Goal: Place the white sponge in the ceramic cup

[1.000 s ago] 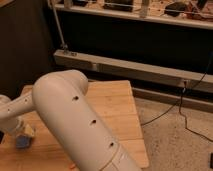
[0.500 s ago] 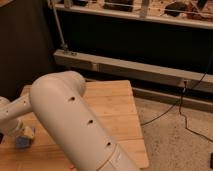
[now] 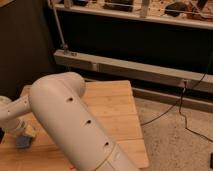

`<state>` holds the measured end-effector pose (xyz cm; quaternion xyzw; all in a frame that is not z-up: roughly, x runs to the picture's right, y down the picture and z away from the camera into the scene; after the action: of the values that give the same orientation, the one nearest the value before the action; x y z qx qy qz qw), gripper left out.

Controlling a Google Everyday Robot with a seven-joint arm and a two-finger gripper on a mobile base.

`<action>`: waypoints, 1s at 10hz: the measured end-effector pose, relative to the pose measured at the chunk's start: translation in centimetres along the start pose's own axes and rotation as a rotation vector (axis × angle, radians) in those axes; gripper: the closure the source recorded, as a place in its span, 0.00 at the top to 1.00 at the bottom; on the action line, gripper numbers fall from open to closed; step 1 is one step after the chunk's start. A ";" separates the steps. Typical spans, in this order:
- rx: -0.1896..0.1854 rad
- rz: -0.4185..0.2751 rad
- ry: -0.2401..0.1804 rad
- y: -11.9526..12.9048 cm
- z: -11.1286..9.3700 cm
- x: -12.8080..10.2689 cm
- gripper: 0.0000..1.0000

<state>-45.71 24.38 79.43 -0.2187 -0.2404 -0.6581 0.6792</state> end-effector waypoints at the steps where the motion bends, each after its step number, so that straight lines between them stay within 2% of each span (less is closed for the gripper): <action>1: -0.001 -0.002 -0.004 -0.1 0.2 -0.1 0.65; 3: -0.009 -0.005 -0.014 0.0 0.6 -0.2 0.60; 5: -0.017 -0.003 -0.021 0.1 0.8 -0.2 0.39; 6: -0.019 -0.002 -0.023 0.1 0.8 -0.1 0.32; 10: -0.030 0.012 -0.030 0.4 0.9 0.3 0.31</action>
<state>-45.35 24.71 80.29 -0.2402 -0.2391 -0.6542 0.6761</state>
